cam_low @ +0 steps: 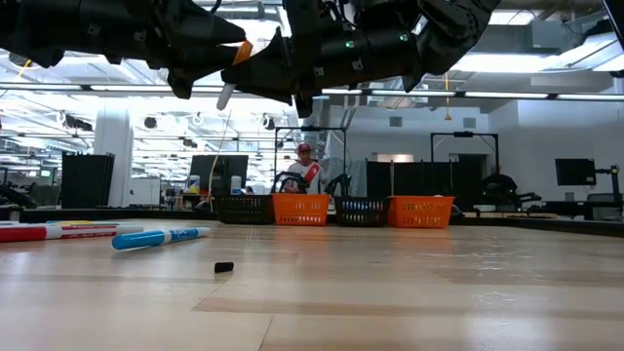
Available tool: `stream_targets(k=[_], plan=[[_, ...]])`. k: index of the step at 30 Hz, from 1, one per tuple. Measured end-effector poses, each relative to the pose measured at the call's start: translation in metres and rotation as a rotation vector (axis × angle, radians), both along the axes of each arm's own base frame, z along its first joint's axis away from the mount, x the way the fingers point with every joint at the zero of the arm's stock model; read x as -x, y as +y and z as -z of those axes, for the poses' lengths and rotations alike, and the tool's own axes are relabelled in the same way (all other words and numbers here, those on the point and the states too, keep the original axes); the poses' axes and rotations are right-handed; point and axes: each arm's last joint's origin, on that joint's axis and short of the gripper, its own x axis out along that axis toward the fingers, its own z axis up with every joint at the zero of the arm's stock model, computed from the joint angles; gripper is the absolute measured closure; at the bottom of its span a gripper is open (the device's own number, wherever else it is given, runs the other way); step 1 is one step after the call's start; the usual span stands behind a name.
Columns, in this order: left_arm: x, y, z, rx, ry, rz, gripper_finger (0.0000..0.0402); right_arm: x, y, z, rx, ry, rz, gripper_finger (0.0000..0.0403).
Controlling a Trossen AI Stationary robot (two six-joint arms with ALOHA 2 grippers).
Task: Pick & Place Markers
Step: Put the white orange highlighter pen into the left orange bin
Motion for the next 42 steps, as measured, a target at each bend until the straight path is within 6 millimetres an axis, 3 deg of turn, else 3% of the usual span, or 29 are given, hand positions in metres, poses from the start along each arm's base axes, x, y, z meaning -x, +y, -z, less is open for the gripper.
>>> stream_targets(k=[6, 11, 18, 22, 29, 35, 42], plan=[[0.005, 0.004, -0.001, -0.027, 0.049, -0.075, 0.0182, 0.0, -0.007, 0.003, 0.001, 0.031, 0.015, 0.0374], [0.026, 0.012, -0.007, -0.017, 0.147, -0.181, 0.0169, 0.001, -0.022, 0.008, 0.003, 0.081, 0.058, 0.0374], [0.049, 0.021, -0.002, 0.094, 0.277, -0.222, 0.0187, 0.005, -0.083, 0.008, -0.005, 0.227, 0.24, 0.0374], [0.048, 0.019, 0.006, 0.134, 0.346, -0.176, 0.0197, 0.005, -0.127, -0.003, -0.018, 0.309, 0.353, 0.0374], [0.042, 0.02, 0.017, 0.113, 0.413, -0.196, 0.0202, 0.015, -0.186, -0.024, -0.045, 0.4, 0.481, 0.0373], [0.037, 0.028, 0.024, 0.135, 0.471, -0.181, 0.0202, 0.032, -0.219, -0.023, -0.094, 0.428, 0.571, 0.0368], [0.033, 0.035, 0.031, 0.15, 0.518, -0.184, 0.0202, 0.036, -0.226, -0.009, -0.133, 0.498, 0.565, 0.0353]])
